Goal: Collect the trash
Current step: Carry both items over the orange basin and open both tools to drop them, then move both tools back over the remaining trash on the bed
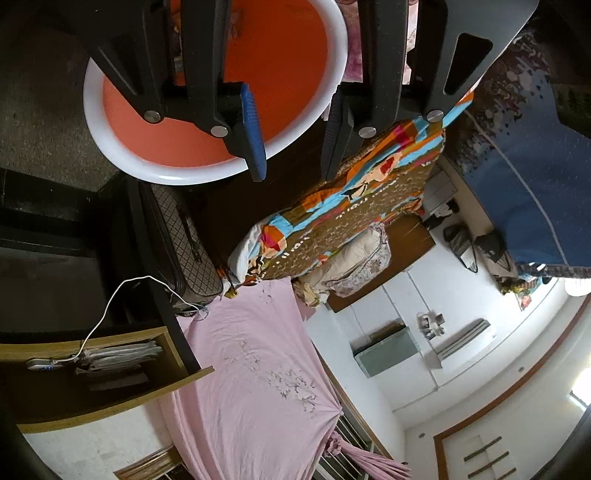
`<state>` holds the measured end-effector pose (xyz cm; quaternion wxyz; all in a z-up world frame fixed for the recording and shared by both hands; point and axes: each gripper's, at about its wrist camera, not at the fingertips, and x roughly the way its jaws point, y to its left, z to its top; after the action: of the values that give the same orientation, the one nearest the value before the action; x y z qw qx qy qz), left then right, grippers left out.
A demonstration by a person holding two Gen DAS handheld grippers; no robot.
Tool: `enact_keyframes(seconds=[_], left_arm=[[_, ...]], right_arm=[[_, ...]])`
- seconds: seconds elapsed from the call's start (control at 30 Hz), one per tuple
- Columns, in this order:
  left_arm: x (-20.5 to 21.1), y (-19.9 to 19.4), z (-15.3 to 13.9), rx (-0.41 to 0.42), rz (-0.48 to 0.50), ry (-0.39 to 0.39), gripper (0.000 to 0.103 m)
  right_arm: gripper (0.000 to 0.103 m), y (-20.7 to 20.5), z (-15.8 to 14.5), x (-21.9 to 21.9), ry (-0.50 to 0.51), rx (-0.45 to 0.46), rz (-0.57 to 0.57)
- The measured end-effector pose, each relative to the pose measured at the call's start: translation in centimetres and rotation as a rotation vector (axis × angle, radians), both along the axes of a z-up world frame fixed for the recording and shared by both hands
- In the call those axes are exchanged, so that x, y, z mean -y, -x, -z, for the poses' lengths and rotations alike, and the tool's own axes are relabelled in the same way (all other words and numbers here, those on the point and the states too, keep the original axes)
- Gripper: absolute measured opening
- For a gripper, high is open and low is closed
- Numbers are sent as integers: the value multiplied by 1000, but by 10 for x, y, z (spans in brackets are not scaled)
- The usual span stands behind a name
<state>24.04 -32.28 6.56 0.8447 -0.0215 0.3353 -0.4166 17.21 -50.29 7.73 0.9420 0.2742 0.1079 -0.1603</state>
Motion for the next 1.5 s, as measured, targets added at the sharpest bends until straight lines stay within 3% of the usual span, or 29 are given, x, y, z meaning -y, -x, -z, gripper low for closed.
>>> enact_keyframes(seconds=[0.33, 0.63, 0.73, 0.8, 0.83, 0.87, 0.97, 1.1, 1.5], left_arm=[[-21, -1, -5, 27, -70, 33, 19], [-73, 2, -21, 145, -287, 44, 35], [-91, 4, -29, 195, -348, 48, 45], [-107, 8, -33, 232, -398, 50, 55], [-113, 9, -34, 244, -415, 51, 58], [-123, 12, -35, 267, -449, 52, 67], [-144, 17, -37, 317, -538, 55, 91], [-168, 26, -39, 401, -640, 46, 92], [-218, 51, -21, 510, -757, 22, 92]], right_arm=[[34, 0, -2, -3, 11, 6, -4], [48, 0, -15, -28, 99, 59, -40], [51, 1, -21, -41, 148, 93, -65], [59, 1, -24, -50, 176, 116, -82], [73, 1, -25, -54, 185, 127, -88], [81, 1, -26, -58, 195, 138, -93], [86, -1, -30, -75, 238, 158, -105], [103, -2, -33, -97, 306, 186, -133], [103, 2, -33, -167, 512, 289, -303]])
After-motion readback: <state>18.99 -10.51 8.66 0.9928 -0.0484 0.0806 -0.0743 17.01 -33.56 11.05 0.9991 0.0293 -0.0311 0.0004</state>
